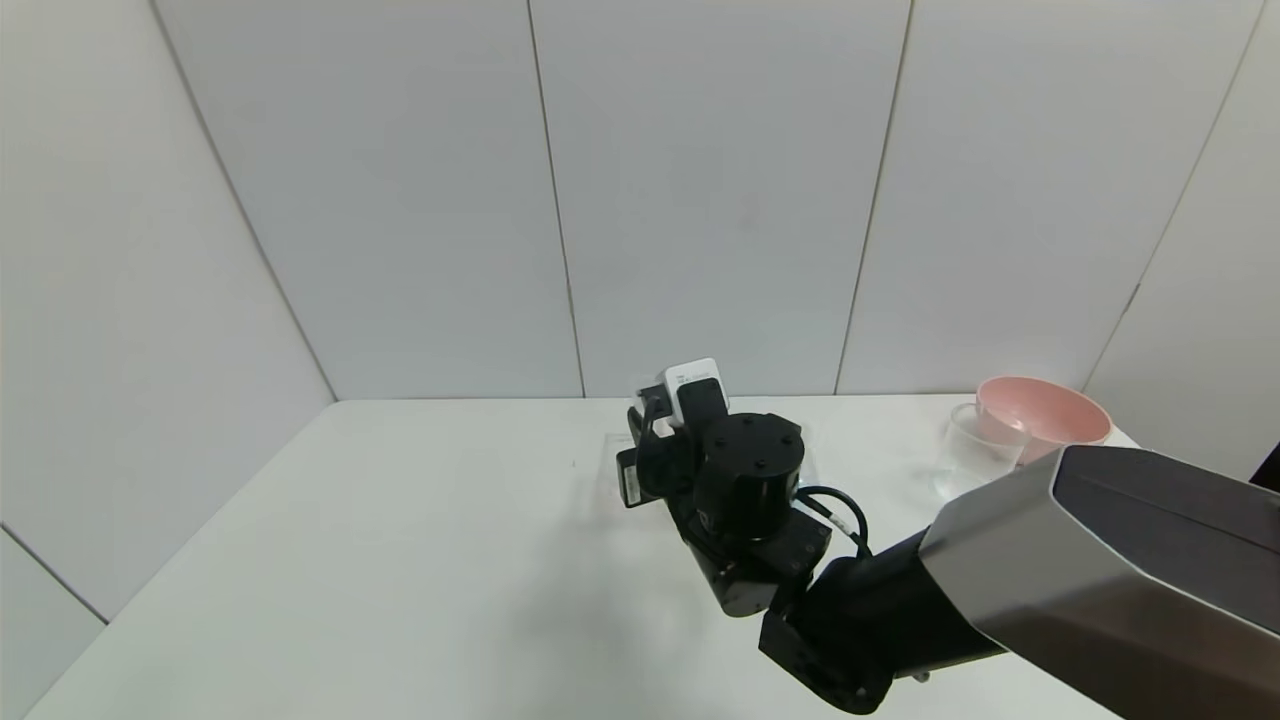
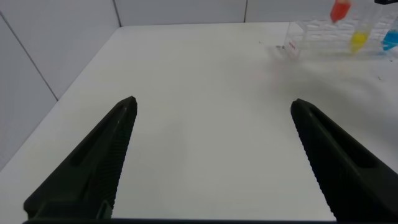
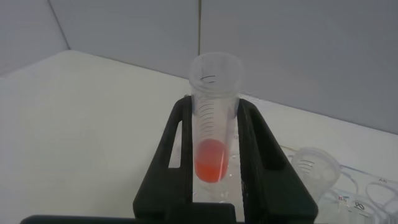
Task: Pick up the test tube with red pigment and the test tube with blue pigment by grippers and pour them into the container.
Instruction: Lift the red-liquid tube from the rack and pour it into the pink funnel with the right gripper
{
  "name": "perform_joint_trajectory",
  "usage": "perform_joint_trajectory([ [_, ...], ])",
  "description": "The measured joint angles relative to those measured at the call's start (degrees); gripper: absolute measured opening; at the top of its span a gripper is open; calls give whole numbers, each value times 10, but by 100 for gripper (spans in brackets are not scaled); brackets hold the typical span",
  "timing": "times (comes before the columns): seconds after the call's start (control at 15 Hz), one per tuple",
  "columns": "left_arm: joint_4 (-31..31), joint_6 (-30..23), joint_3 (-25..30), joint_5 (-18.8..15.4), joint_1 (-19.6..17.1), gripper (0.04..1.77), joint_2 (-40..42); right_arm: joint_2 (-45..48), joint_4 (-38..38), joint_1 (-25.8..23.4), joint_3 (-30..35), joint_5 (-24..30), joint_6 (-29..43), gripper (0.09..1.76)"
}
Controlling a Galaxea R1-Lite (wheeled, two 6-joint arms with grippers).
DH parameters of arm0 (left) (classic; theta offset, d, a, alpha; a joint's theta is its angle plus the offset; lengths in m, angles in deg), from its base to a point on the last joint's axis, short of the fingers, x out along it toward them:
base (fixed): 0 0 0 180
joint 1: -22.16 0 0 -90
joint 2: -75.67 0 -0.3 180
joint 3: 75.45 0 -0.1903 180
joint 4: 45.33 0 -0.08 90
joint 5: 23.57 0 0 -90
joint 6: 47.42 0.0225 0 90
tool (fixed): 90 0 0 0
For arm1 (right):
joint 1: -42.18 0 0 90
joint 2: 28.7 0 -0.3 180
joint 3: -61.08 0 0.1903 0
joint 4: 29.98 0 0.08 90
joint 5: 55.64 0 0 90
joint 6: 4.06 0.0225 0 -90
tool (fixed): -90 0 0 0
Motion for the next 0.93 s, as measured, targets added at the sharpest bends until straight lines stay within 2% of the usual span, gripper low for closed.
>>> perform_joint_trajectory([
  [0.27,0,0,0,0,0,176,0,72,-9,-3,136,77,3,50],
  [0.47,0,0,0,0,0,176,0,151,-35,-25,267,175,4,50],
  [0.67,0,0,0,0,0,176,0,236,-40,-99,362,284,2,50],
  [0.93,0,0,0,0,0,176,0,307,-24,-230,429,395,-20,50],
])
